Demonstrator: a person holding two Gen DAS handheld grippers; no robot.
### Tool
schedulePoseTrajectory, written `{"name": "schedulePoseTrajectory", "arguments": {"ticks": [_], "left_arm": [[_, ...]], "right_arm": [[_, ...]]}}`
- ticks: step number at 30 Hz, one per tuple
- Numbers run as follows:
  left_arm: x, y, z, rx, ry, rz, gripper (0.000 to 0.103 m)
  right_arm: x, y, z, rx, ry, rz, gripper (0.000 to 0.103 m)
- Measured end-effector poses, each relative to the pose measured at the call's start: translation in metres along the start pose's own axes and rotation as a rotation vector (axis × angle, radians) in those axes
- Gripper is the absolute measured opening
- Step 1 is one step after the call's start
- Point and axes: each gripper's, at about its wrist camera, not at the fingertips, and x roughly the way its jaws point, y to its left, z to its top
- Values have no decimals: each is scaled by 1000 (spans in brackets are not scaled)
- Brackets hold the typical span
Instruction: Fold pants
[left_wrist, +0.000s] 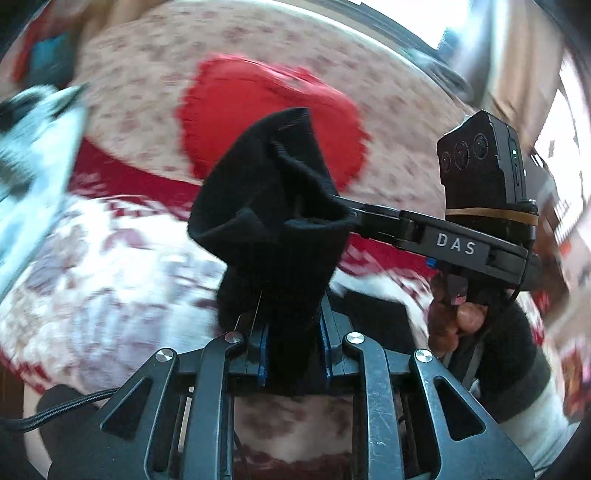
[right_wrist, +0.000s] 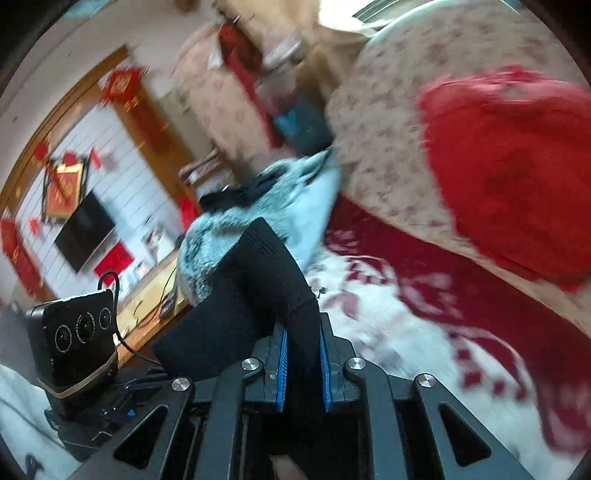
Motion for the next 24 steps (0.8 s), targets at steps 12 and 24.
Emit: {"name": "schedulePoseTrajectory", "arguments": {"ticks": [12,24], "left_arm": [[72,-87,-51,328,229,-47,33],[25,-57,-42,335,199,-112,50]], "right_arm": [[-138,-71,-134,510,-181,-372,46],[-125,-56,-142,611,-175,-208,60]]}}
